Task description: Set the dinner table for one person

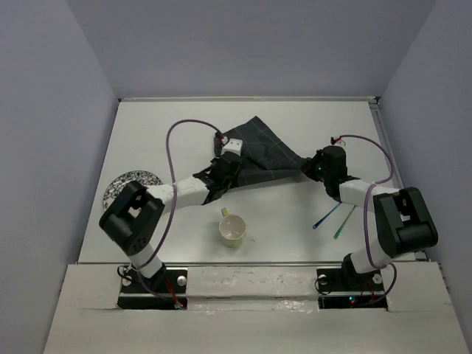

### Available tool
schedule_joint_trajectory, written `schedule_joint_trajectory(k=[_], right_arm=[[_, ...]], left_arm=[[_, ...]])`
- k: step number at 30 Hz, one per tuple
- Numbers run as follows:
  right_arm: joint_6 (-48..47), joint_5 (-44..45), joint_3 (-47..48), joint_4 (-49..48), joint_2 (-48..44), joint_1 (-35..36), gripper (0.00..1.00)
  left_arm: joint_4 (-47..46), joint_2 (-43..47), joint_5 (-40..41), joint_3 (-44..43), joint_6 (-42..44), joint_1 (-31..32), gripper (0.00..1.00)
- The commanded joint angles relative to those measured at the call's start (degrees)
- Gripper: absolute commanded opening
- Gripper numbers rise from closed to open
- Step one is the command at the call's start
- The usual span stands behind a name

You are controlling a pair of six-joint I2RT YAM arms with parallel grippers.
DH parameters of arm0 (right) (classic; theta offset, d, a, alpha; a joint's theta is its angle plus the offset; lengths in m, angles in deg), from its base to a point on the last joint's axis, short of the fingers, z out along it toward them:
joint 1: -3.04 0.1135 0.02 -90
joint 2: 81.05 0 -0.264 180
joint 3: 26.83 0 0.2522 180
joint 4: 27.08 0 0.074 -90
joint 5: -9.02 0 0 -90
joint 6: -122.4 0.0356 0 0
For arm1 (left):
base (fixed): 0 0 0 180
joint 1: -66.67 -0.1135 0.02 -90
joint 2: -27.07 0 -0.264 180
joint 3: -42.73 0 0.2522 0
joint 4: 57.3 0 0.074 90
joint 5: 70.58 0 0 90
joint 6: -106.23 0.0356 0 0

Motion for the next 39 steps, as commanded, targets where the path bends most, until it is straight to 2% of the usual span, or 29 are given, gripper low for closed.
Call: schedule_joint_trajectory(k=[1, 3, 4, 7, 12, 22, 26, 30, 34, 39], right_arm=[[-1.75, 1.41, -0.65, -1.10, -3.63, -0.12, 0.00], [-2.10, 1.41, -0.38, -0.31, -4.68, -0.12, 0.00], [-2.36, 1.32, -0.38, 0.04, -5.30, -0.12, 0.00], [-2.72, 1.23, -0.38, 1.19, -7.85, -0.12, 0.00], [-2.80, 0.36, -0.91, 2.68, -13.37, -0.12, 0.00], [-4.65, -1.58, 3.56, 10.85, -24.98, -0.12, 0.00], [-6.66, -2.11, 11.46, 16.90, -27.89, -0.12, 0.00], [-7.64, -2.02, 22.09, 22.80, -28.59, -0.12, 0.00], [-7.20, -5.00, 33.60, 26.50, -29.21, -0.12, 0.00], [-5.97, -6.06, 37.85, 27.64, -29.91, -0.12, 0.00]], left_arm=[[-5.52, 12.97, -5.51, 4.71, -7.61, -7.70, 0.00], [-9.38, 19.10, -9.30, 8.92, -10.43, -12.60, 0.00], [-10.96, 19.14, -10.44, 10.50, -11.66, -14.03, 0.00], [-15.28, 27.64, -13.52, 14.91, -15.70, -18.15, 0.00], [-18.53, 36.61, -15.28, 18.78, -20.01, -21.42, 0.00], [-21.00, 43.66, -17.74, 19.05, -24.76, -24.85, 0.00], [-21.09, 46.29, -16.78, 15.19, -25.21, -24.94, 0.00], [-20.47, 49.28, -11.96, 9.48, -23.37, -24.85, 0.00], [-20.38, 51.65, -11.24, 5.96, -22.57, -24.85, 0.00], [-20.30, 51.93, -10.98, 4.63, -21.61, -24.85, 0.00]])
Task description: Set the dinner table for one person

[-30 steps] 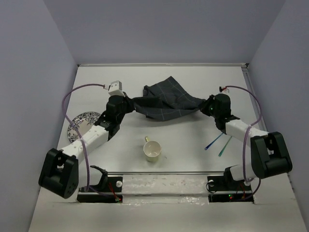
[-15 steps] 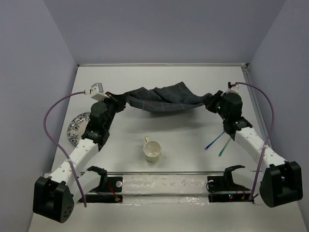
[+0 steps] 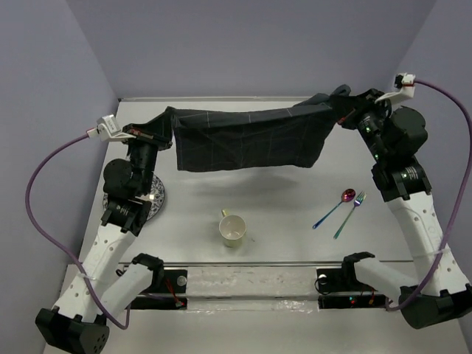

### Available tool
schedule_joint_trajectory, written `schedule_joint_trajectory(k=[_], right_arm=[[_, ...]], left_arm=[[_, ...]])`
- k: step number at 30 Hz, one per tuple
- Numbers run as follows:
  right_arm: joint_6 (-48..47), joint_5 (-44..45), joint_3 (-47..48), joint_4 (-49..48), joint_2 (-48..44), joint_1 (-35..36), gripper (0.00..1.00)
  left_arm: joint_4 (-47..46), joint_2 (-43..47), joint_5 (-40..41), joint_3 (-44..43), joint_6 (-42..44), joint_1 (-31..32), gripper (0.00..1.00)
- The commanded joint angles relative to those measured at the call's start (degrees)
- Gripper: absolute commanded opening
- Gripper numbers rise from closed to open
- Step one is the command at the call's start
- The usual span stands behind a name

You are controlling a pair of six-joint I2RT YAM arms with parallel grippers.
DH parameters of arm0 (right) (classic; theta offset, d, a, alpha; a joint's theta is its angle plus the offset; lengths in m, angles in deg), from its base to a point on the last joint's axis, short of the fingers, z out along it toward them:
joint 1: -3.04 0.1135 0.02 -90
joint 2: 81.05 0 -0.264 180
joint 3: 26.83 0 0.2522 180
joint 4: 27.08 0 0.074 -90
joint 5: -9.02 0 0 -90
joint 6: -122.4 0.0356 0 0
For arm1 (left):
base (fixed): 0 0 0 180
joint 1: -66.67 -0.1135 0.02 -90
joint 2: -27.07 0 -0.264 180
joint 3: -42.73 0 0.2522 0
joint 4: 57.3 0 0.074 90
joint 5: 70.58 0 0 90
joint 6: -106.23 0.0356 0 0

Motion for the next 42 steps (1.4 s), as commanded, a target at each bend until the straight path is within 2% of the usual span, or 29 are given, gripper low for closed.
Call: schedule_joint_trajectory(k=[1, 7, 11, 15, 16, 20, 23, 27, 29, 32, 33, 35, 36, 42], right_arm=[[0.00, -1.19, 3.64, 2.18, -1.37, -0.37, 0.00], [-0.88, 1.01, 2.33, 2.09, 1.17, -0.37, 0.00], [-1.67, 1.71, 1.71, 1.13, 6.27, -0.37, 0.00], [-2.90, 1.19, 4.51, -0.19, 15.40, -0.37, 0.00], [-3.42, 0.49, 6.18, -0.02, 17.33, -0.37, 0.00], [-6.67, 0.57, 21.45, 4.18, 26.48, -0.37, 0.00], [-8.08, 1.10, 32.42, 8.14, 31.58, -0.98, 0.00], [-11.68, 4.17, 37.74, 10.00, 33.00, -1.51, 0.00], [-11.52, 4.44, 35.74, 9.83, 32.03, -1.51, 0.00], [-10.11, 3.74, 26.44, 7.90, 29.40, -1.51, 0.00], [-9.15, 3.56, 19.71, 5.98, 27.74, -1.51, 0.00], [-8.01, 3.56, 12.21, 2.99, 26.15, -1.51, 0.00], [-6.78, 3.65, 5.30, 0.54, 25.01, -1.51, 0.00], [-1.68, 2.51, -13.39, -6.77, 25.52, -1.51, 0.00]], left_arm=[[-2.90, -0.40, 2.09, -1.80, 2.07, -0.33, 0.00], [-3.69, -4.70, 3.24, 1.01, 1.28, -0.33, 0.00], [-6.14, -9.35, 3.42, 2.69, -1.35, -0.94, 0.00], [-7.56, -16.30, -0.97, -2.48, -2.85, -3.48, 0.00], [-7.47, -18.05, -2.81, -4.24, -3.11, -4.45, 0.00], [-2.13, -31.32, -15.71, -20.72, -2.68, -9.63, 0.00], [-2.02, -35.73, -19.96, -25.51, -5.91, -12.36, 0.00], [-2.28, -36.88, -24.09, -27.90, -7.07, -14.48, 0.00], [-2.55, -36.35, -24.36, -26.24, -7.16, -14.74, 0.00], [-4.56, -34.16, -23.31, -18.95, -7.51, -14.65, 0.00], [-6.31, -33.02, -22.87, -14.23, -8.03, -14.65, 0.00], [-8.69, -32.05, -22.52, -9.20, -8.74, -14.65, 0.00], [-11.31, -31.52, -22.34, -4.13, -9.44, -14.65, 0.00], [-25.02, -33.53, -22.42, 14.43, -11.90, -14.74, 0.01]])
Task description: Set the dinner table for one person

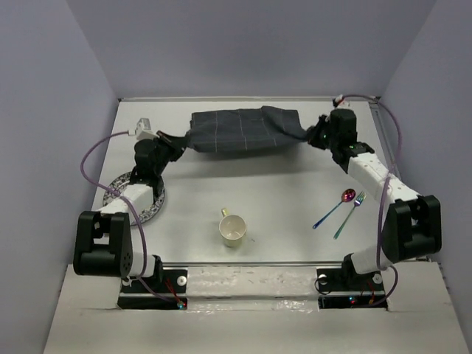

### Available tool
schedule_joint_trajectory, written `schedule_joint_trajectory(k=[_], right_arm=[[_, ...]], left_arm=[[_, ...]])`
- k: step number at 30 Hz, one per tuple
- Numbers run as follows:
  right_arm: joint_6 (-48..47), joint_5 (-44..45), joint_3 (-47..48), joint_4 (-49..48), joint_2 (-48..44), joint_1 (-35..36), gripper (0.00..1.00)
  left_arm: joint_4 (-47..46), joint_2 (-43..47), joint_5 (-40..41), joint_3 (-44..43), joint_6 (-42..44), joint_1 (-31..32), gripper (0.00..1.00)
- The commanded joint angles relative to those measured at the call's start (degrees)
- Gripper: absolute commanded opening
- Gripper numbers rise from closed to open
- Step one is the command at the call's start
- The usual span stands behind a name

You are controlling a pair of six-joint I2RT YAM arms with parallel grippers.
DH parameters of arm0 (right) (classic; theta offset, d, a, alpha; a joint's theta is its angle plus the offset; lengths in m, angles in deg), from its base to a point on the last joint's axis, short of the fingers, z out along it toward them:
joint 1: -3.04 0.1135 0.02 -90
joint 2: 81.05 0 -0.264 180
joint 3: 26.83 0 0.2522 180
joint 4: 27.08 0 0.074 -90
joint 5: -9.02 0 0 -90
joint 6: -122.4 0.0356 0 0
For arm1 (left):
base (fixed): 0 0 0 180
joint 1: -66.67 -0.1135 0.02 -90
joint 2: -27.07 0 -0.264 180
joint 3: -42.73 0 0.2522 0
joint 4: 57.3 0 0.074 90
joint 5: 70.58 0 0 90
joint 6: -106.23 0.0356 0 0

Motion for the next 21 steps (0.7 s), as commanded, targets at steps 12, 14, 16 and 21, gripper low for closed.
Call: schedule_joint_trajectory(k=[12, 14, 16, 21], right_arm=[[8.18, -5.52, -25.97, -13.44, -2.62, -0.41, 0.00], [8.80, -6.05, -29.05, -13.70, -4.46, -0.41, 0.00], [9.59, -6.23, -32.04, -14.32, -6.75, -0.41, 0.01], [9.86, -5.26, -35.38, -13.54, -12.10, -0.41, 0.27]], left_arm=[[-24.62, -1.00, -1.95, 24.52, -2.47, -0.27, 0.04], [-24.98, 0.41, -1.78, 26.03, -2.29, -0.27, 0.07], [-24.89, 2.16, -1.78, 27.70, -1.85, -0.27, 0.18], [-20.69, 8.66, -0.81, 29.99, -1.15, -0.27, 0.48]])
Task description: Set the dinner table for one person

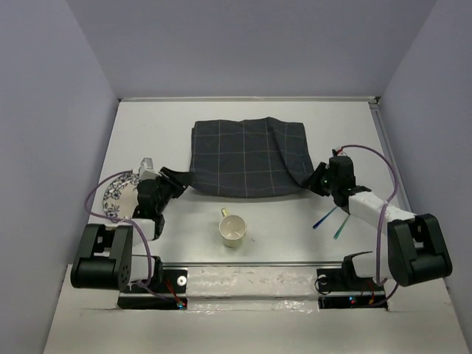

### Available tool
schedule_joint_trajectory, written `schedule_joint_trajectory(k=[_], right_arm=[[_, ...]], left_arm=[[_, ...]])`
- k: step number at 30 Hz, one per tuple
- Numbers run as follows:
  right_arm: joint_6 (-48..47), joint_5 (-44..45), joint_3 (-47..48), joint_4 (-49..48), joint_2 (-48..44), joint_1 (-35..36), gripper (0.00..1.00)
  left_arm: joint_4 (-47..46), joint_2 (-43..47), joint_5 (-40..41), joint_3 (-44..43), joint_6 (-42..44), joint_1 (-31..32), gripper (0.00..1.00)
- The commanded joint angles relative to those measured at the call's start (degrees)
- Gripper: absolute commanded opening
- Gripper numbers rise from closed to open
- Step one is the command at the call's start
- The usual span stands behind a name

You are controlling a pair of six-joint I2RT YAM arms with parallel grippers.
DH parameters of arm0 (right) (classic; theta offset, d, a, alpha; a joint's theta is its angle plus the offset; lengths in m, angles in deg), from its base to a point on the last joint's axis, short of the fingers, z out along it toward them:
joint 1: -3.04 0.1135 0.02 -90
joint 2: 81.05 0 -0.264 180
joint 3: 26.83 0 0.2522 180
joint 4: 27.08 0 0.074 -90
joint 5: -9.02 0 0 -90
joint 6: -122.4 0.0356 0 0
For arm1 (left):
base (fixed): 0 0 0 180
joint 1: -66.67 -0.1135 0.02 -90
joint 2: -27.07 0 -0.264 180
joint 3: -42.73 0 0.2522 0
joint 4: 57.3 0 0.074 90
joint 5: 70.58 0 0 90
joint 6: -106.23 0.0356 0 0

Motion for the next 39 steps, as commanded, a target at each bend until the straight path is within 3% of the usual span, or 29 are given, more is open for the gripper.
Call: schedule_joint_trajectory(k=[1, 2, 4, 6, 9, 13, 14, 15, 20, 22, 24, 28, 33, 39], right_arm=[[0.79, 0.75, -1.81, -2.60, -5.48, -0.39, 0.33], [0.70, 1.19, -1.82, -1.82, -6.45, -0.39, 0.41], [-0.26, 3.03, -1.03, 0.55, -9.79, -0.39, 0.70], [-1.40, 3.83, 0.55, 2.75, -11.02, -0.39, 0.75], [-2.46, 3.04, 2.13, 3.29, -12.18, -0.39, 0.79], [-3.43, 2.25, 5.03, 5.03, -9.37, -0.39, 0.54], [-3.52, 1.99, 5.13, 5.13, -8.93, -0.39, 0.36], [-3.43, 1.90, 5.13, 5.13, -8.66, -0.39, 0.31], [-3.26, 3.21, 5.21, 4.17, -4.01, -0.39, 0.29], [-4.66, 1.46, 7.40, 2.06, -1.47, -0.39, 0.22], [-6.23, 1.37, 12.56, 1.97, 3.36, -0.39, 0.07], [-6.68, 1.02, 22.25, 2.41, 12.41, -1.45, 0.06], [-6.95, 4.61, 34.20, 5.46, 25.14, -2.58, 0.33], [-10.45, 10.58, 49.67, 9.70, 36.41, -3.91, 0.32]], left_arm=[[-0.02, 7.51, 2.11, 1.42, 1.59, -0.25, 0.63], [1.47, 11.35, 2.91, 1.51, 1.85, -0.25, 0.69], [6.30, 17.94, 5.37, 1.60, 3.25, -0.25, 0.82], [11.03, 21.92, 7.30, 0.90, 4.65, 0.01, 0.95], [16.93, 26.15, 8.97, -1.29, 7.99, 0.98, 0.95], [20.56, 24.67, 11.44, -3.58, 11.34, 4.14, 0.93], [20.65, 24.05, 11.87, -3.85, 11.78, 6.06, 0.92], [20.82, 23.52, 13.10, -4.11, 12.13, 7.12, 0.91], [21.09, 19.05, 19.25, -6.48, 15.99, 15.03, 0.87], [21.35, 17.46, 21.02, -7.28, 17.14, 17.58, 0.86], [21.35, 15.79, 21.81, -7.19, 18.46, 18.38, 0.86], [21.35, 14.91, 21.64, -6.31, 18.90, 18.91, 0.85], [20.39, 14.47, 19.17, -5.52, 18.81, 19.26, 0.87], [17.49, 14.12, 17.25, -4.11, 18.37, 19.52, 0.88]])
